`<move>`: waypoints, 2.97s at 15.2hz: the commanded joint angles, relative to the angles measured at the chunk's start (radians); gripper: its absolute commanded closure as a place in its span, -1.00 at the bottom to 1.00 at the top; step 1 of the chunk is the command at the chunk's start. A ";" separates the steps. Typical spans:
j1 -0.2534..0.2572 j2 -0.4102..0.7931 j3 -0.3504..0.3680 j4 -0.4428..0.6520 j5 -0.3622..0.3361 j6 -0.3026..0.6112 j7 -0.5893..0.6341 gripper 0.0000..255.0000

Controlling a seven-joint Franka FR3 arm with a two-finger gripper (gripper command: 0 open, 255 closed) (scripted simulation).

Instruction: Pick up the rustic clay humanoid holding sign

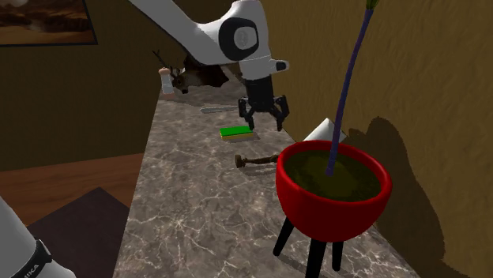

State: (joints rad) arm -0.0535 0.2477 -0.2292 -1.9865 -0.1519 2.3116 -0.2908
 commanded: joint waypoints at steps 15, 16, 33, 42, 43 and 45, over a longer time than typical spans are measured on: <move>-0.077 0.500 0.022 0.466 0.039 0.029 -0.079 -1.00; -0.077 0.509 0.022 0.466 0.040 0.037 -0.077 -1.00; -0.077 0.505 0.022 0.466 0.040 0.034 -0.078 1.00; -0.072 0.434 0.018 0.474 0.037 -0.044 -0.091 1.00; -0.072 0.426 0.017 0.476 0.037 -0.053 -0.093 1.00; -0.071 0.412 0.016 0.481 0.036 -0.072 -0.096 1.00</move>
State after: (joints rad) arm -0.1256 0.6619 -0.2129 -1.5133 -0.1158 2.2495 -0.3868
